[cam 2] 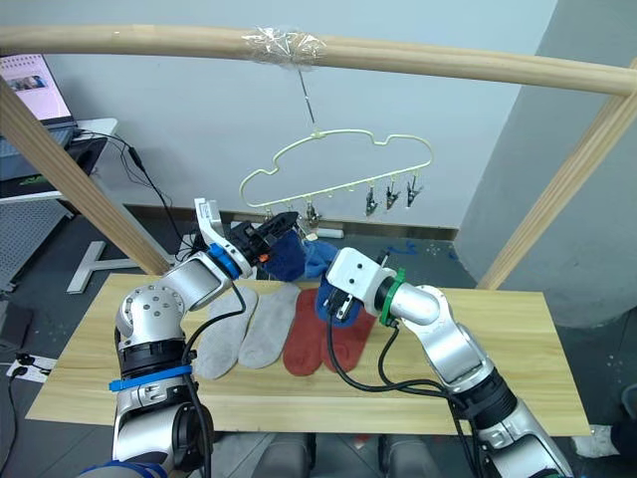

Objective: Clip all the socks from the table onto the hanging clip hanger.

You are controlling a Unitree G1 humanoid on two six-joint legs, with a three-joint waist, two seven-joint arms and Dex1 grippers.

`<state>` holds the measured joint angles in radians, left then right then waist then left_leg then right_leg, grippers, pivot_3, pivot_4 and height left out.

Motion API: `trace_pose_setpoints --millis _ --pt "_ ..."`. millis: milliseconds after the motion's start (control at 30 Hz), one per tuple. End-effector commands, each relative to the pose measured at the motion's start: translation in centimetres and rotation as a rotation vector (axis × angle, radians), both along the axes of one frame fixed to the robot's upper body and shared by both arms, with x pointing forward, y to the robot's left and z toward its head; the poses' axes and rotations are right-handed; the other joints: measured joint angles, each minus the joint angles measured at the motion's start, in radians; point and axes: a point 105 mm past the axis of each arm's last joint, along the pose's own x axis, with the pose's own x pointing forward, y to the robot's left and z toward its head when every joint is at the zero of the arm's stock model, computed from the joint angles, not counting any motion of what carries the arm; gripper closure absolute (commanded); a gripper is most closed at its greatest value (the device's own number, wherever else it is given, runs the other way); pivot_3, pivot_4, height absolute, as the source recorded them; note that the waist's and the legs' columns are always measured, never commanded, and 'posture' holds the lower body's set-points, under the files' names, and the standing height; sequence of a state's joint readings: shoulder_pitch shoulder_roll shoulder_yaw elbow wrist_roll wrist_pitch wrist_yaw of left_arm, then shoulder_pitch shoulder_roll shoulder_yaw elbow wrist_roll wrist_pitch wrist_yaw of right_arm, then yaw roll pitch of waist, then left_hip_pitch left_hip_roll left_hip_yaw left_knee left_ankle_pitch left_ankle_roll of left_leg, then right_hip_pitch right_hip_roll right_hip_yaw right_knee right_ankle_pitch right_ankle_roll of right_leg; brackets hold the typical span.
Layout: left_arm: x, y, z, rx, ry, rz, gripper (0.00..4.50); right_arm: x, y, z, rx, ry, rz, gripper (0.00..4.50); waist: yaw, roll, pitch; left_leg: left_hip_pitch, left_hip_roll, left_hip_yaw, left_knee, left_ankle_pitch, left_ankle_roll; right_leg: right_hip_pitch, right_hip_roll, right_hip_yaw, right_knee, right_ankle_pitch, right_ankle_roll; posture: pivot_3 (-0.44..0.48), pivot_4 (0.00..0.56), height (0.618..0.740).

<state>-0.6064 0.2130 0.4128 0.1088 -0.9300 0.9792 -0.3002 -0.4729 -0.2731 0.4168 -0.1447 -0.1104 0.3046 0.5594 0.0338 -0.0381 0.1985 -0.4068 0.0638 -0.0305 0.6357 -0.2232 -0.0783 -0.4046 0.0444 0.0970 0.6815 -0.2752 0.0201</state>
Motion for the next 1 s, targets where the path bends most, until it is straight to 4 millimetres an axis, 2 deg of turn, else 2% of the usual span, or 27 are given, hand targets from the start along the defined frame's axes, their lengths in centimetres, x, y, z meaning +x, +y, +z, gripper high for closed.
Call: trace_pose_setpoints --millis 33,533,600,833,967,1000 --pt "-0.3 -0.5 0.4 -0.01 0.0 -0.013 4.5 0.2 1.0 2.0 0.043 -0.063 0.026 4.49 0.0 0.0 0.0 0.0 0.0 0.0 0.0 0.0 0.0 0.0 0.0 0.0 0.0 0.0 0.0 0.191 0.182 0.74" --pt "-1.3 -1.1 0.9 -0.03 -0.001 -0.046 4.5 0.4 1.6 2.8 0.081 -0.072 0.034 4.49 0.001 0.0 0.0 -0.001 0.0 -0.001 -0.001 0.0 0.0 -0.001 0.0 -0.001 0.0 -0.001 0.001 0.205 0.181 0.74" --pt "-1.5 -1.1 1.2 0.003 -0.043 -0.051 4.5 0.3 1.7 2.7 0.078 -0.071 0.038 4.49 0.002 0.0 0.0 -0.001 0.0 -0.001 -0.001 0.0 0.0 -0.001 0.0 -0.001 0.0 -0.001 0.001 0.208 0.175 0.74" --pt "-1.4 -0.2 0.7 0.038 -0.032 -0.024 2.59 0.2 1.8 2.8 0.09 -0.069 0.04 4.5 0.009 0.0 0.0 -0.001 0.0 -0.001 -0.001 0.0 0.0 -0.002 0.0 -0.001 -0.001 -0.001 0.001 0.206 0.17 0.74" --pt "-0.6 2.2 1.5 0.042 -0.071 0.088 1.34 0.1 2.3 2.8 0.143 -0.02 0.038 4.5 0.013 0.0 0.0 -0.001 0.0 -0.001 -0.002 0.0 0.0 -0.002 0.0 -0.001 -0.001 -0.001 0.001 0.206 0.171 0.74" --pt "-0.7 2.6 1.7 0.042 -0.079 0.098 1.34 0.1 2.4 2.8 0.17 0.005 0.032 4.5 0.013 0.0 0.0 -0.001 0.0 0.0 -0.002 0.0 0.0 -0.002 0.0 0.0 -0.001 -0.001 0.001 0.206 0.171 0.74"
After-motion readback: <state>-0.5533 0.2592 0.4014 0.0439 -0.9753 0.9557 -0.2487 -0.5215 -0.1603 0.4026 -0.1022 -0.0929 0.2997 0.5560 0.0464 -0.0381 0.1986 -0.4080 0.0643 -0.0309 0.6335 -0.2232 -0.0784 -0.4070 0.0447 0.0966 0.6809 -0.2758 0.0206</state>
